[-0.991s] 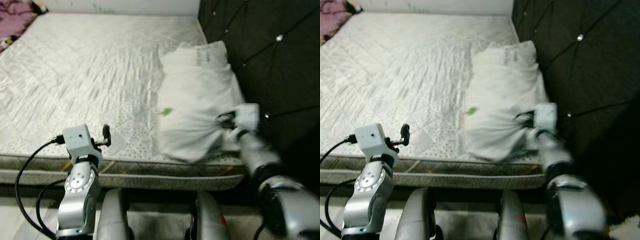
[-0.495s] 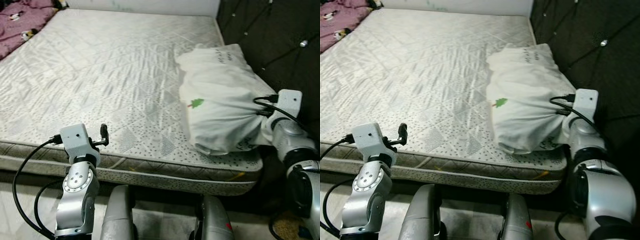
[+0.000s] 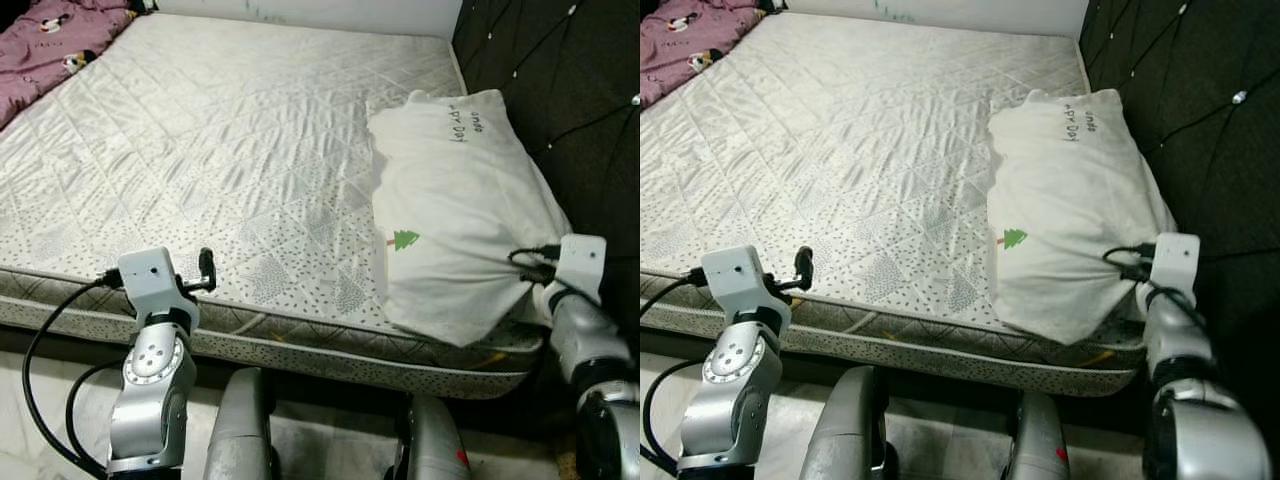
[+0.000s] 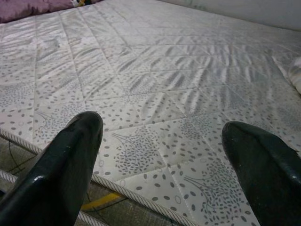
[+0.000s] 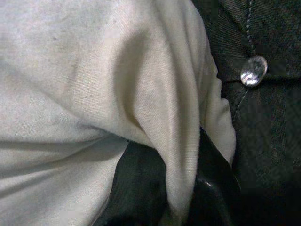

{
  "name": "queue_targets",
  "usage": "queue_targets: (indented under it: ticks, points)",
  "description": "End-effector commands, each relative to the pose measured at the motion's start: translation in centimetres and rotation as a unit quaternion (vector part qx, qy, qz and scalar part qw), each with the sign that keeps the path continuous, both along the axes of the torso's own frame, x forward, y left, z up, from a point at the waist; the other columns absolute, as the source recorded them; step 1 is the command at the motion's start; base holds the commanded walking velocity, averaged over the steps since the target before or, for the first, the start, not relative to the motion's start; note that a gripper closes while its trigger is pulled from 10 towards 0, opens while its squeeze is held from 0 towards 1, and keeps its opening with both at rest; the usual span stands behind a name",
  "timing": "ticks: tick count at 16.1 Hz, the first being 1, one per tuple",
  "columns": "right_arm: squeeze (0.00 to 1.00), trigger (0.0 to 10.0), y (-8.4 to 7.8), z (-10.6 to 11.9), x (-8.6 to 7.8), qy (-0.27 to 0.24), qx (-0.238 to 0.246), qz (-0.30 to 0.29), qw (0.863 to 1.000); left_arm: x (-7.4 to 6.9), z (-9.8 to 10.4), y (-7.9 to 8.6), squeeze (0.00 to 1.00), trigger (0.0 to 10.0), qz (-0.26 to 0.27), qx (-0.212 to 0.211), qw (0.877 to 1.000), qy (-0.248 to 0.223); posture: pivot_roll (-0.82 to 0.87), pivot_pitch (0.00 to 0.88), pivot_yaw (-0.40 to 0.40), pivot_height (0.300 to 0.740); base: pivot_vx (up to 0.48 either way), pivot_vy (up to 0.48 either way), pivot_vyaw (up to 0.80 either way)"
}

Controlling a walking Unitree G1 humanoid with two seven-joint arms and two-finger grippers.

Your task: Clean up the room

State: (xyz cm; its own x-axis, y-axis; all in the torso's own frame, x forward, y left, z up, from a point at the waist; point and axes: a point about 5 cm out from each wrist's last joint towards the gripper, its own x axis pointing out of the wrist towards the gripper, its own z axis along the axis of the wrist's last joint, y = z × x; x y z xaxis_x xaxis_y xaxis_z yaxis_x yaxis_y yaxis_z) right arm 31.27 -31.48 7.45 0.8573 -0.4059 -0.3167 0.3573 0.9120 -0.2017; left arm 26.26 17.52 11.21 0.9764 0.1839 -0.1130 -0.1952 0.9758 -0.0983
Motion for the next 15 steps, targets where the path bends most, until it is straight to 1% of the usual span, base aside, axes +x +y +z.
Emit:
queue_targets:
  ticks: [1,2,4,6,8,9,10,13,14,15]
  points:
    - [0.00,0.0,-0.6,-0.2,-0.7,-0.007,-0.003,-0.023,1.000,0.0,-0.2,-0.1,0.00,10.0,-0.003,0.004,1.000,0.007,0.04,0.024,0.006,0.587,0.000,0.000,0.00]
    - [0.00,0.0,0.6,-1.5,-1.4,0.001,0.000,-0.001,1.000,0.0,-0.3,0.0,0.00,10.0,-0.002,0.004,1.000,0.008,0.04,0.022,0.004,0.587,0.000,0.000,0.00]
    - [0.00,0.0,1.6,-2.6,-2.1,0.005,0.008,0.013,1.000,-0.1,-0.3,0.1,0.00,10.0,0.002,0.003,1.000,0.009,0.04,0.022,0.003,0.587,0.000,0.000,0.00]
    - [0.00,0.0,2.1,-3.0,-2.3,0.009,0.008,0.026,1.000,-0.1,-0.3,0.2,0.00,10.0,0.003,0.004,1.000,0.010,0.04,0.019,0.003,0.587,0.000,0.000,0.00]
    - [0.00,0.0,2.3,-3.2,-2.3,0.012,0.013,0.023,1.000,-0.1,-0.3,0.3,0.00,10.0,0.004,0.006,1.000,0.010,0.04,0.016,0.004,0.587,0.000,0.000,0.00]
    - [0.00,0.0,2.7,-2.2,-1.1,-0.004,0.013,0.029,0.999,0.1,-0.3,0.3,0.00,10.0,0.005,0.007,1.000,0.010,0.04,0.016,0.009,0.587,0.000,0.000,0.00]
    - [0.00,0.0,2.6,-1.7,-0.6,-0.012,0.011,0.028,0.999,0.1,-0.3,0.3,0.00,10.0,0.005,0.008,1.000,0.010,0.04,0.015,0.010,0.587,0.000,0.000,0.00]
    - [0.00,0.0,1.1,1.1,1.1,-0.035,0.003,-0.008,0.999,0.4,-0.2,0.3,0.00,10.0,0.006,0.009,1.000,0.009,0.05,0.020,0.011,0.587,0.000,0.000,0.00]
    - [0.00,7.7,0.6,1.9,1.5,-0.038,-0.002,-0.020,0.999,0.5,-0.1,0.4,0.00,10.0,0.007,0.010,1.000,0.008,0.05,0.011,0.006,0.587,0.000,0.000,0.00]
    - [0.00,10.0,0.5,2.5,1.9,-0.043,-0.003,-0.022,0.999,0.6,-0.1,0.5,0.00,10.0,0.010,0.010,1.000,0.006,0.05,0.006,0.002,0.587,0.000,0.000,0.00]
